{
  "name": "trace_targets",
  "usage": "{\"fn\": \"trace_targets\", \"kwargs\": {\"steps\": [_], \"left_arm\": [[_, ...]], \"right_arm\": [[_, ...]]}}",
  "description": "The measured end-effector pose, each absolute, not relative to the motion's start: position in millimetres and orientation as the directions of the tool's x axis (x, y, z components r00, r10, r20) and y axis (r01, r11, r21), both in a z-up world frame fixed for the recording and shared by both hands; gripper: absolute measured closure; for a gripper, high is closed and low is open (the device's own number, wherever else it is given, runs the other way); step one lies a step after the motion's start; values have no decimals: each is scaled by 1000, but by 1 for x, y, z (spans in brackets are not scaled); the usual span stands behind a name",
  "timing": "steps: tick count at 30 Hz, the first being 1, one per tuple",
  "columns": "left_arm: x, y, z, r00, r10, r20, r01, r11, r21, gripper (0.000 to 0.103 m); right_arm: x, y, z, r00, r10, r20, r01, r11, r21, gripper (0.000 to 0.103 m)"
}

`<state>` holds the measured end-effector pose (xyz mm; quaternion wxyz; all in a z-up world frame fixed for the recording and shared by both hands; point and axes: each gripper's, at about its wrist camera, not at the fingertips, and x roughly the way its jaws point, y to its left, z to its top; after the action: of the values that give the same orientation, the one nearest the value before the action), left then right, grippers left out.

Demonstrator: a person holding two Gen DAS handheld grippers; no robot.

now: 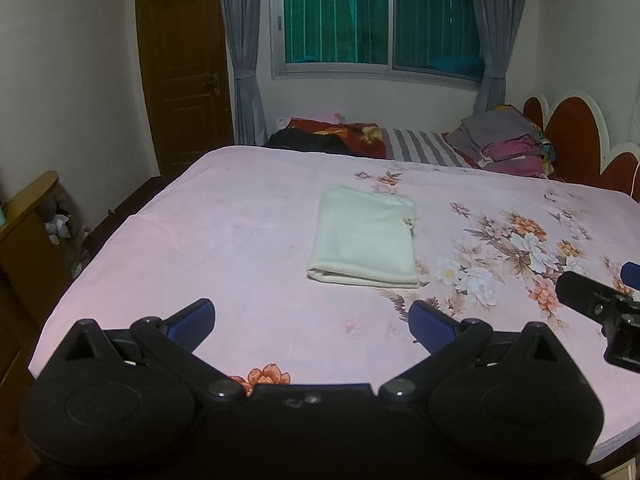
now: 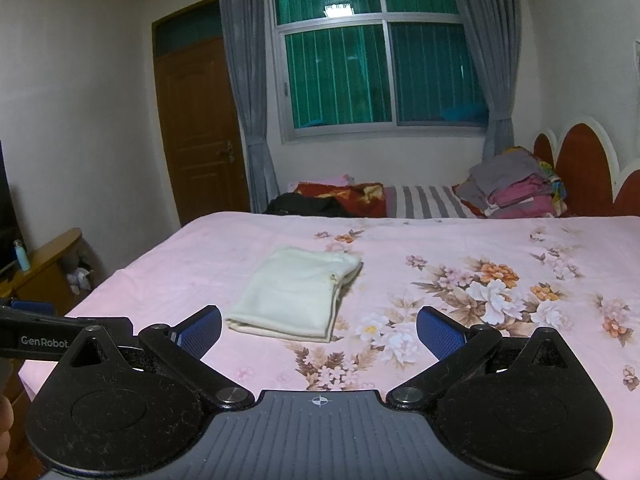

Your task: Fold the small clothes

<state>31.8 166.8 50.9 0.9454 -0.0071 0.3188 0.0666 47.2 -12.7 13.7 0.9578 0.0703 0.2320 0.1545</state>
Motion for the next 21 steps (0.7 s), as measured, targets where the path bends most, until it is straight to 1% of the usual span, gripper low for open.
{"fn": "trace_targets", "kwargs": {"steps": [11,18,21], "left_arm": [[41,165,47,779,113,-617,-120,992,30,0],[55,163,41,770,85,-632,-94,995,19,0],[59,158,37,781,79,-619,-69,997,40,1]], "right_arm": [[56,-10,10,838,331,-433,-263,941,212,1],[65,-13,5,832,330,-446,-256,942,218,1],[70,-15,2,831,327,-449,-252,942,219,1]]}}
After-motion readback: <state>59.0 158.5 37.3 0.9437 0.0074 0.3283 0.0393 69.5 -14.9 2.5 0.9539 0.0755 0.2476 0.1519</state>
